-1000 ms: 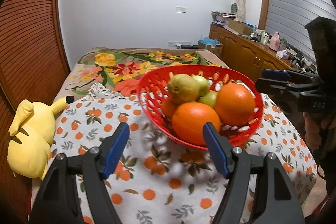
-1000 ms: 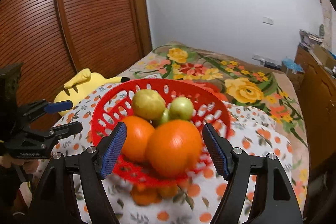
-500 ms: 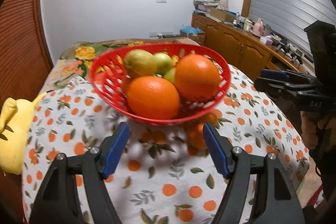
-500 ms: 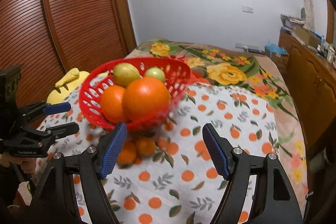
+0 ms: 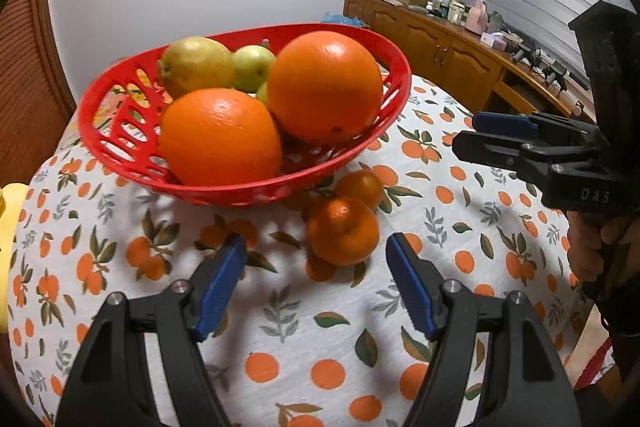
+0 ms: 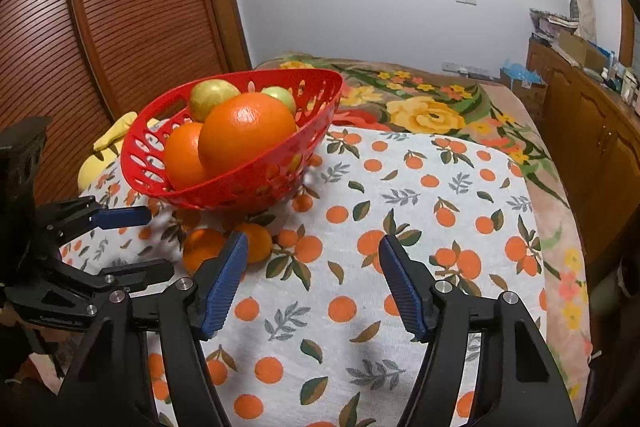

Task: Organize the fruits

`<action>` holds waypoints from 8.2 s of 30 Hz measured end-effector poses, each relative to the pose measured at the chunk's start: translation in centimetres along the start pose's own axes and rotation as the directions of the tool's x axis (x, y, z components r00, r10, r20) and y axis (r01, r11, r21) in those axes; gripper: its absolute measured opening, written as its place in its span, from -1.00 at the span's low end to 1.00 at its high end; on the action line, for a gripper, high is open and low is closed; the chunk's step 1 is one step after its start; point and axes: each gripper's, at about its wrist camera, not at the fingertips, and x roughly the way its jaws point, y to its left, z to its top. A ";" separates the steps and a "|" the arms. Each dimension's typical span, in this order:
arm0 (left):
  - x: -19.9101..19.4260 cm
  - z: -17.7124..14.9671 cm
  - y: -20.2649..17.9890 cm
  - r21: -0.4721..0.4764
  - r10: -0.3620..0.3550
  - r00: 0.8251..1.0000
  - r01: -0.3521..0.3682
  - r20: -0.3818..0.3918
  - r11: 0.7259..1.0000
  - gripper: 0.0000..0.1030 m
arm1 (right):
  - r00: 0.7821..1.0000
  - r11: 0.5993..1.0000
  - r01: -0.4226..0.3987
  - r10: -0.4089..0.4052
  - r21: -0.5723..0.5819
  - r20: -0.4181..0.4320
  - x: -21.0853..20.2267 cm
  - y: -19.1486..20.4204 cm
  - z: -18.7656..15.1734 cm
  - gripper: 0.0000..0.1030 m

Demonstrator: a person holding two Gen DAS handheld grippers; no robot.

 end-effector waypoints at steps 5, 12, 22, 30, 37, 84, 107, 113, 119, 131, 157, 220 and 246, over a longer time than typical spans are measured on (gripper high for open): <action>1.1 0.2 -0.5 0.002 -0.018 1.000 0.018 -0.016 1.000 0.30 | 1.000 1.000 0.003 -0.003 0.003 -0.012 0.4 -0.5 -0.5 0.26; 2.9 0.4 -1.1 0.008 -0.028 0.998 0.028 -0.052 1.000 0.21 | 1.000 1.000 -0.001 0.001 0.007 -0.028 0.8 -0.9 -1.0 0.26; 4.4 0.7 -1.2 -0.009 -0.043 0.997 0.042 -0.071 0.999 -0.11 | 0.999 1.000 -0.013 0.012 -0.014 -0.051 1.7 -0.1 -1.4 0.25; 2.9 -0.3 -0.8 -0.018 -0.035 0.998 0.034 -0.054 0.999 -0.14 | 0.996 0.998 -0.035 0.031 -0.045 -0.084 3.3 0.9 -1.2 0.14; 1.6 -1.3 0.5 -0.038 -0.010 0.999 0.008 -0.046 0.999 -0.14 | 0.992 0.993 -0.081 0.073 -0.080 -0.106 5.4 2.6 -0.4 -0.12; -7.8 -0.7 1.3 -0.047 0.005 0.991 0.001 0.133 0.999 -0.14 | 0.991 0.979 -0.131 0.132 -0.153 -0.008 -0.9 6.3 -0.5 -0.38; -8.4 2.7 5.6 -0.085 0.078 0.982 -0.064 0.174 0.994 -0.14 | 0.982 0.965 -0.174 0.185 -0.194 0.036 0.7 8.5 4.7 -0.37; -7.5 3.0 7.1 -0.100 0.091 0.983 -0.076 0.161 0.992 -0.14 | 0.982 0.965 -0.181 0.187 -0.190 0.012 2.4 9.1 5.1 -0.33; -6.6 3.6 8.3 -0.114 0.104 0.983 -0.087 0.150 0.990 -0.14 | 0.980 0.965 -0.192 0.199 -0.176 0.019 2.8 9.0 5.5 -0.32; -4.9 5.9 10.1 -0.109 0.138 0.981 -0.124 0.136 0.986 -0.14 | 0.980 0.971 -0.176 0.188 -0.160 0.062 1.9 8.1 6.3 -0.32; -2.1 9.2 11.2 -0.093 0.166 0.979 -0.155 0.115 0.983 -0.13 | 0.981 0.986 -0.112 0.130 -0.122 0.144 2.3 6.5 8.5 0.49; -7.7 5.4 4.6 -0.160 0.239 0.951 -0.209 0.196 0.965 0.62 | 0.974 0.995 0.075 -0.087 0.066 0.210 -0.5 4.6 5.5 1.00; -16.3 -0.5 -0.8 -0.157 0.269 0.924 -0.233 0.271 0.960 1.00 | 0.954 0.993 0.089 -0.108 0.081 0.280 -8.3 6.9 0.5 1.00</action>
